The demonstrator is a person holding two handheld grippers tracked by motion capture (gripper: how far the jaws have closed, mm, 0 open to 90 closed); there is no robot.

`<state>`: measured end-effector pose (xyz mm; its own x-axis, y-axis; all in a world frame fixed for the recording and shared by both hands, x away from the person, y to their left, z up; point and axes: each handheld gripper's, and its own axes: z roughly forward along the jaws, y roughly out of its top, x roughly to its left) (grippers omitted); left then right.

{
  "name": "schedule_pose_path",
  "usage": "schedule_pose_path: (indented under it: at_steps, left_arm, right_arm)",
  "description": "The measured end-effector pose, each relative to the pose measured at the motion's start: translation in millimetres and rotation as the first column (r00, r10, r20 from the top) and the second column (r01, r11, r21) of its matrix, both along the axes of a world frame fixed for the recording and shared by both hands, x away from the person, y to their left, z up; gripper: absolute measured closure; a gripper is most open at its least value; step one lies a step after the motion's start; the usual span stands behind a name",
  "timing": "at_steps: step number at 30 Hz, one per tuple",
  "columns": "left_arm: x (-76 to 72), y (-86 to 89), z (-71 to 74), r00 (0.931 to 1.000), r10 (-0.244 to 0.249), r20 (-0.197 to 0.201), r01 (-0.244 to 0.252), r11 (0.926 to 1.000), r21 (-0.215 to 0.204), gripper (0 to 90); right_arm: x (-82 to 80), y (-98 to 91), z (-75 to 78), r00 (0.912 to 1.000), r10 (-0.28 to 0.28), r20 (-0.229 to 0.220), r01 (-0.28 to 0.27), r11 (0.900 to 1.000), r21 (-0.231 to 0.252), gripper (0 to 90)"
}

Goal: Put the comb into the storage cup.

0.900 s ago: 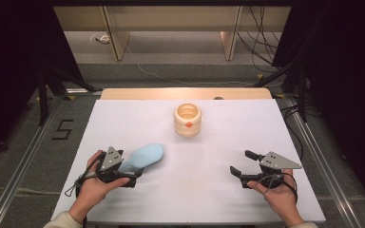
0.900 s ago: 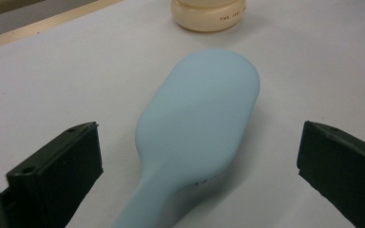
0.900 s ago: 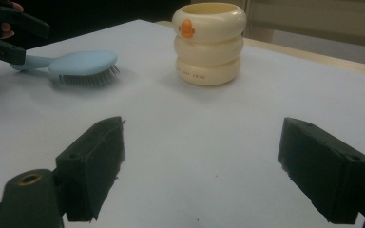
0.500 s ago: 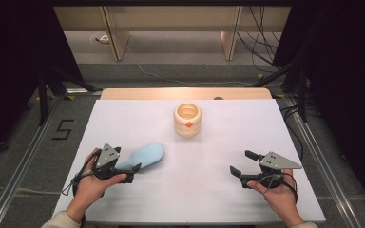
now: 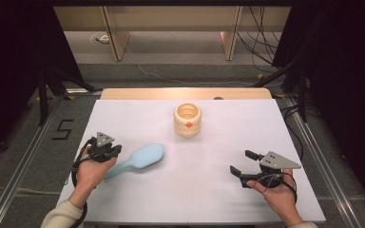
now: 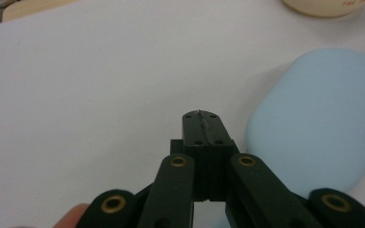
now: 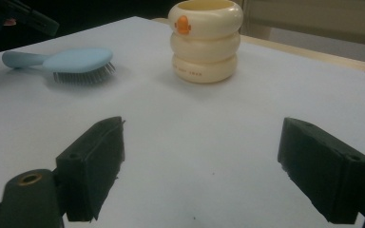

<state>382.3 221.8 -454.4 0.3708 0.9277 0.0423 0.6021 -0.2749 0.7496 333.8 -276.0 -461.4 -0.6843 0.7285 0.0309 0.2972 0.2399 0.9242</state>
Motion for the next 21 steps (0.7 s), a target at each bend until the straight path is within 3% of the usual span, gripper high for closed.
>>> schedule_pose_path:
  at_steps: [1,5,9,10,11,12,18,20,21]
  left_arm:
    - [5.7,-0.4,-0.4,0.9993,0.018,-0.032,-0.017,0.9997,0.02,89.8]
    - [15.8,-0.7,-4.6,0.9944,0.046,-0.095,-0.042,0.9984,0.038,89.8]
    - [21.4,-0.6,-10.9,0.9853,0.061,-0.16,-0.056,0.9978,0.036,89.8]
    - [21.4,-0.6,-10.9,0.9853,0.061,-0.16,-0.056,0.9978,0.036,89.9]
    - [22.9,-0.9,-13.5,0.9798,0.065,-0.189,-0.061,0.9978,0.027,89.9]
    - [22.9,-0.9,-13.5,0.9798,0.065,-0.189,-0.061,0.9978,0.027,89.9]
    - [24.8,-3.0,-20.4,0.963,0.058,-0.263,-0.05,0.998,0.037,89.9]
    - [24.9,-3.3,-21.6,0.9622,0.06,-0.266,-0.051,0.9979,0.039,89.9]
    - [25.3,-3.0,-22.5,0.9585,0.057,-0.279,-0.047,0.998,0.041,89.9]
  right_arm:
    - [0.1,0.0,-0.1,1.0,0.0,0.0,0.0,1.0,-0.001,16.8]
    - [0.2,-0.3,-0.3,1.0,0.0,0.0,0.0,1.0,-0.003,16.9]
    - [0.4,-0.2,-0.8,1.0,-0.001,-0.005,0.001,1.0,-0.005,16.9]
    - [0.5,-0.1,-0.8,1.0,-0.002,-0.006,0.002,1.0,-0.005,16.9]
    - [0.7,-0.1,-1.0,1.0,-0.002,-0.007,0.002,1.0,-0.006,16.9]
    - [1.0,0.1,-1.4,1.0,-0.002,-0.007,0.002,1.0,-0.006,16.9]
    - [0.7,0.2,-1.4,1.0,-0.001,-0.009,0.001,0.9999,-0.01,17.0]
    - [0.9,0.1,-1.6,0.9999,0.0,-0.01,0.0,0.9999,-0.011,17.0]
    - [1.0,0.1,-1.7,0.9999,0.0,-0.011,0.0,0.9999,-0.01,17.0]
